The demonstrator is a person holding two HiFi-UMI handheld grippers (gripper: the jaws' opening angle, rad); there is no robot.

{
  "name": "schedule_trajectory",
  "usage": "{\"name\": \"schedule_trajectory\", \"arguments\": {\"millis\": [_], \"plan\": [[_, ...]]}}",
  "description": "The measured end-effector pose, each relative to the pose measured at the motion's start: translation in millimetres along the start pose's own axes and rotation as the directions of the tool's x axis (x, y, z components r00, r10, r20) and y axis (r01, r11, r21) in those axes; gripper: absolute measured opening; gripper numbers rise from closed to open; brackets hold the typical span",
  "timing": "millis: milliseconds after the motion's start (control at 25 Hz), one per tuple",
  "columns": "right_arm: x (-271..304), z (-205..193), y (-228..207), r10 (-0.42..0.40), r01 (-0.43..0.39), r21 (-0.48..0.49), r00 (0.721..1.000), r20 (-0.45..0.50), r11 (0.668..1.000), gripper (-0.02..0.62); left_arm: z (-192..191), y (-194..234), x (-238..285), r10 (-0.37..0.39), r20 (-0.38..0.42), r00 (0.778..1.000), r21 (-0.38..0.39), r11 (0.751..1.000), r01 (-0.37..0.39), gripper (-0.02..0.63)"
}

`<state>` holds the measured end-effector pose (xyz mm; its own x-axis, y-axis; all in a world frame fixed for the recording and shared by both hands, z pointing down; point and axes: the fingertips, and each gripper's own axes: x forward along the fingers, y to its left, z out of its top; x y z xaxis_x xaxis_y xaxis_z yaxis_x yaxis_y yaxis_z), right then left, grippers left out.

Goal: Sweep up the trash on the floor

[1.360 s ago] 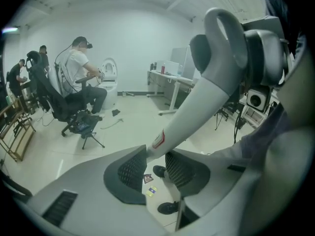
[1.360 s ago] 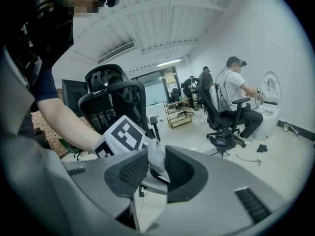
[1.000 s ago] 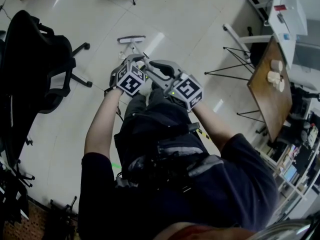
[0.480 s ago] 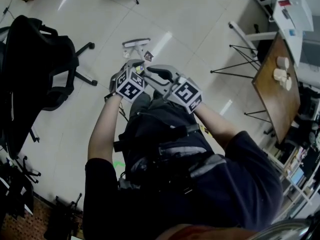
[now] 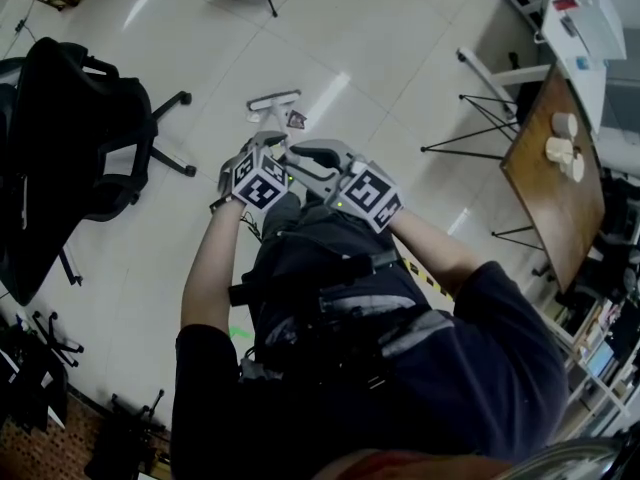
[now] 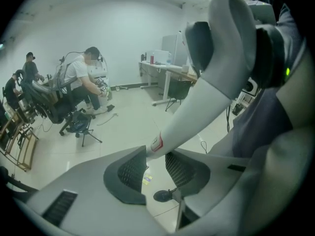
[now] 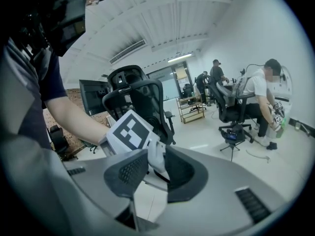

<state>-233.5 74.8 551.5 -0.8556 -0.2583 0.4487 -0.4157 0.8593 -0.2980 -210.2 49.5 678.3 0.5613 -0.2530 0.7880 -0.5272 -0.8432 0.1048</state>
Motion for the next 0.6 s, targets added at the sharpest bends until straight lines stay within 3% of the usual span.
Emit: {"name": "schedule_trajectory", "arguments": {"millis": [200, 360, 480, 600], "plan": [[-6.3, 4.0, -6.0, -0.015, 0.014, 0.017, 1.0, 0.02, 1.0, 0.121, 4.3, -0.4, 2.4, 0.023, 0.019, 1.0, -0.012, 1.0, -0.023, 0.118], [0.3, 22.6, -25.5, -0.05, 0.05, 0.011, 0.995, 0.08, 0.999, 0.12, 15.2, 22.4, 1.7, 0.064, 0.09, 0.994, -0.114, 0.992, -0.054, 0.118], [8.7, 42.8, -43.4, -0.085, 0.092, -0.08, 0.993, 0.084, 0.993, 0.109, 27.6, 44.9, 0.8, 0.082, 0.117, 0.99, -0.14, 0.988, -0.065, 0.117], [19.2, 60.9, -59.7, -0.118, 0.131, -0.17, 0.989, 0.083, 0.977, 0.097, 36.0, 65.2, 0.9, 0.079, 0.105, 0.991, -0.102, 0.992, -0.068, 0.111]]}}
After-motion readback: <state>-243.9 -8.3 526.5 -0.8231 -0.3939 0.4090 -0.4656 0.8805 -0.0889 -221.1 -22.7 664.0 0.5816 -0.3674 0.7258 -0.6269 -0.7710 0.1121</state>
